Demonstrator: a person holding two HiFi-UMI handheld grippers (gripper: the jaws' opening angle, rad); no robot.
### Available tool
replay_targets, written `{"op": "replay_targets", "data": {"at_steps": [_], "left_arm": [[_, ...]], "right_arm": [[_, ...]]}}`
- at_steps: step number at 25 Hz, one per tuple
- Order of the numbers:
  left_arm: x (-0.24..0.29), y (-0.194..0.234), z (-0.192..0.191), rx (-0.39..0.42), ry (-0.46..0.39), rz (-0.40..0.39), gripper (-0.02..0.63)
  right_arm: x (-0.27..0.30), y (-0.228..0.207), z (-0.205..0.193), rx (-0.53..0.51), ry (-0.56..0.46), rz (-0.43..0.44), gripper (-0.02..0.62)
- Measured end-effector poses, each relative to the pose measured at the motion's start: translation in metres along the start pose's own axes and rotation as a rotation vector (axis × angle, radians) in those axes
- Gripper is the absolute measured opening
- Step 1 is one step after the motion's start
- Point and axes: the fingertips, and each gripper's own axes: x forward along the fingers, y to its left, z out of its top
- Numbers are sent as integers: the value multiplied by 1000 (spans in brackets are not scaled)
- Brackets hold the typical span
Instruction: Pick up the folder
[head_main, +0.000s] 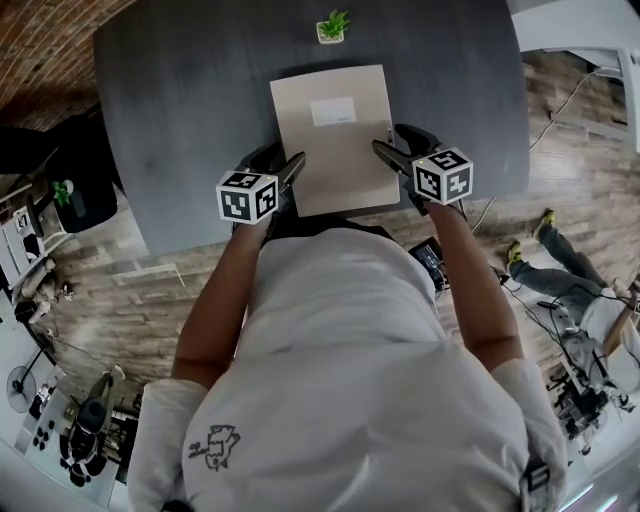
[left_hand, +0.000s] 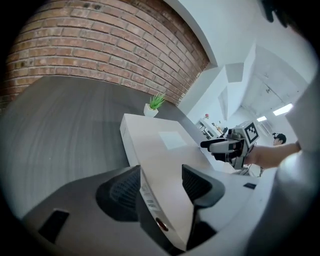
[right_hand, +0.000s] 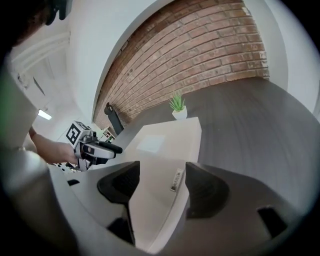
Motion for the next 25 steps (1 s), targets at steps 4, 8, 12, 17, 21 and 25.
{"op": "replay_targets", "data": {"at_steps": [4,8,12,17,21,25], "left_arm": [[9,10,-3,-37,13,-2,271],[17,15,-3,-65,23,-12,273],[24,15,-7,-76,39,-23,273],[26,15,-8,-100,33,-44,273],[28,17,-11,-100,48,-39,273],[29,17,-11,-100,52,-40,273]], "right_arm": [[12,-7,-8,57,40,16,291],[18,-12,-12,76,64,13,291],[22,-15,-17,90,79,15,291],[24,-20,-20,74,98,4,270],[26,-19,-23,67,108,5,270],[26,-20,-23,71,106,1,268]]}}
